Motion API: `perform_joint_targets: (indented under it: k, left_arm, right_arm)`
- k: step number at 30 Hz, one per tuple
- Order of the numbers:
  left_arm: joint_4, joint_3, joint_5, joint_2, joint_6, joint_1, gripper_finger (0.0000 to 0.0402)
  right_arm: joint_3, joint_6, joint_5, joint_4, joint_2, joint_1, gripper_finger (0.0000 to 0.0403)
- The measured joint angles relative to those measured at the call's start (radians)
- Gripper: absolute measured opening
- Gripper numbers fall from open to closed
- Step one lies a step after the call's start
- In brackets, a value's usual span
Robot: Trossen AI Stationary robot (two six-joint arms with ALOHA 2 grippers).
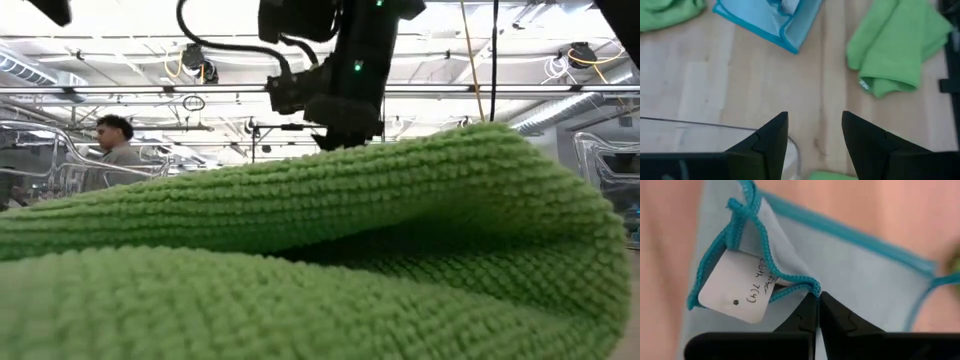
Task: Sort microfiber towel by color & place in baskets
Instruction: Fold the blue microfiber towel
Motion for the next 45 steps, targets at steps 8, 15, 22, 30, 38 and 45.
perform_joint_targets:
  k: [8,15,22,30,38,45]
  left_arm:
    - [0.015,0.0,0.004,0.0,0.195,0.213,0.0189]
    - [0.069,0.0,0.045,0.0,0.337,0.391,0.0188]
    - [0.09,0.0,0.121,0.0,0.446,0.494,0.0189]
    - [0.09,0.0,0.134,0.0,0.509,0.542,0.0189]
    - [0.09,0.0,0.134,0.0,0.53,0.546,0.0189]
    - [0.089,0.0,0.142,0.0,0.519,0.545,0.0189]
  right_arm:
    - [0.0,-0.063,0.08,-0.083,-0.019,-0.098,0.0004]
    - [-0.052,-0.034,-0.017,-0.17,-0.047,-0.159,0.0004]
    - [-0.139,-0.034,-0.106,-0.122,-0.048,-0.191,0.0004]
    - [-0.168,0.022,-0.106,-0.094,-0.051,-0.196,0.0023]
    - [-0.169,0.012,-0.108,-0.091,-0.144,-0.175,0.0005]
    - [-0.169,0.106,-0.108,-0.082,-0.239,-0.141,0.0003]
